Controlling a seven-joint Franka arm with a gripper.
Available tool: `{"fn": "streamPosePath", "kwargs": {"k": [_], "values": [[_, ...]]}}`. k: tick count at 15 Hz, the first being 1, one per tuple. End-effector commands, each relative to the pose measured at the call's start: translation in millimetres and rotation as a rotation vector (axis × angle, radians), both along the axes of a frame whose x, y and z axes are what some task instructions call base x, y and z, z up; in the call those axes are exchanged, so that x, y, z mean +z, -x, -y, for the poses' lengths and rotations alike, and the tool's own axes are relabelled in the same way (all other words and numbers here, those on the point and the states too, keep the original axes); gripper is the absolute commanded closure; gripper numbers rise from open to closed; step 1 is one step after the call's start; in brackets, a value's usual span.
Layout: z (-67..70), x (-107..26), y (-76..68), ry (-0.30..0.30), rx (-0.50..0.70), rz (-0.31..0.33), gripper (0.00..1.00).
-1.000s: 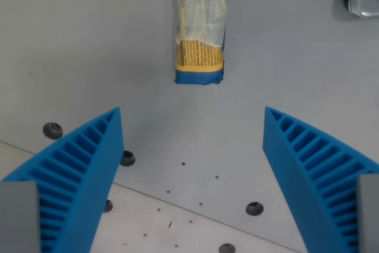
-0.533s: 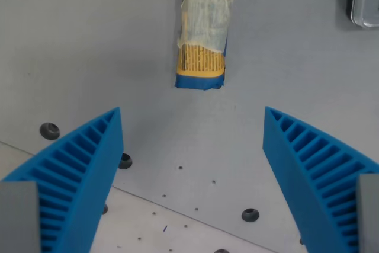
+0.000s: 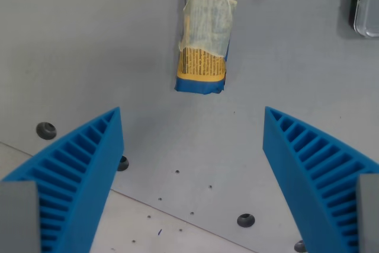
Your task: Pick up the blue bag
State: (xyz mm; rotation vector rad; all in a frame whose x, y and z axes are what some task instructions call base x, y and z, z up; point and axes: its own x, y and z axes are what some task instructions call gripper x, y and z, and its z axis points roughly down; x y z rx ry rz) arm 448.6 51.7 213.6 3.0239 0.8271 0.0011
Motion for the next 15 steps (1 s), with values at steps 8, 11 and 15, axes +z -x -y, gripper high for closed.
{"fn": "streamPosePath", "kwargs": {"k": [8, 11, 15], "values": [[-3.1, -2.7, -7.2, 0.004, 0.082, 0.003, 0.00], [-3.3, -3.3, -7.5, 0.004, 0.087, 0.003, 0.00], [-3.5, -3.9, -7.8, 0.004, 0.092, 0.003, 0.00]]}}
